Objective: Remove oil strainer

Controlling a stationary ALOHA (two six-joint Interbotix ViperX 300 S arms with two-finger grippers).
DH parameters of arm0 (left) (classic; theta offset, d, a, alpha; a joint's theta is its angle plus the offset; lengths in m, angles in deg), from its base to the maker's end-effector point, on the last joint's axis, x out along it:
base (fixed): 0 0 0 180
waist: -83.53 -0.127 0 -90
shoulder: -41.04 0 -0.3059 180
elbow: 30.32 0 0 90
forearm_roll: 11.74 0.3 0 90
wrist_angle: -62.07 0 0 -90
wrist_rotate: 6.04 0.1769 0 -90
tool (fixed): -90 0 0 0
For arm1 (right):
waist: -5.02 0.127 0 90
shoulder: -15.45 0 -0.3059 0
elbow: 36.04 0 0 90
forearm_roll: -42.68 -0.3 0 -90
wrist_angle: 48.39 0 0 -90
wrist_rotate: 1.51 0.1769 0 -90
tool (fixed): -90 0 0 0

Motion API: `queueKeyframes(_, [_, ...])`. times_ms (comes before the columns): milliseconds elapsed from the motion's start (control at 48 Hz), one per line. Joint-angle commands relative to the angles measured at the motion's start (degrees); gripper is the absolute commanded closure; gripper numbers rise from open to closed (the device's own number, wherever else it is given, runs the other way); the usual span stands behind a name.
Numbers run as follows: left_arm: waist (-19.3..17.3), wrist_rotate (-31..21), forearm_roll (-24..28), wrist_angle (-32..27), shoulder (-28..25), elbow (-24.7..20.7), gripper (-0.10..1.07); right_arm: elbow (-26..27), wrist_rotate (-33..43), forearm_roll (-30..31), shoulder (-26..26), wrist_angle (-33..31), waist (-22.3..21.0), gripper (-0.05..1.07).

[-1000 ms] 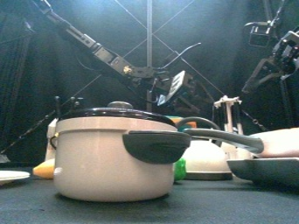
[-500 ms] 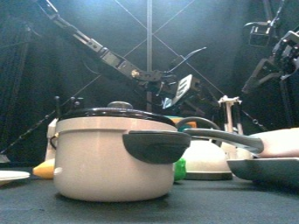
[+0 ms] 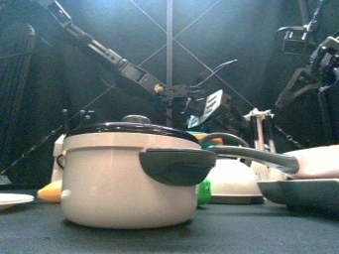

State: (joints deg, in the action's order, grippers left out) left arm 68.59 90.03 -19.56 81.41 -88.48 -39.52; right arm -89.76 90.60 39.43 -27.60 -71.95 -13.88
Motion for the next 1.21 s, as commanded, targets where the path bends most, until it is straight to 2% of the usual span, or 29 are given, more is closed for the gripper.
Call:
queueKeyframes(0, [-0.3, 0.1, -0.1, 0.2, 0.8, -2.3, 0.13, 0.5, 0.0, -0.2, -0.4, 0.2, -0.2, 1.00])
queueKeyframes(604, [-0.3, 0.3, 0.3, 0.1, 0.9, -2.5, 0.39, 0.4, 0.0, -0.2, -0.4, -0.1, -0.2, 1.00])
queueKeyframes(1188, [0.1, 0.4, 1.5, -0.4, 2.5, -2.2, 0.42, 0.0, 0.0, -0.4, -0.4, -0.1, -0.2, 1.00])
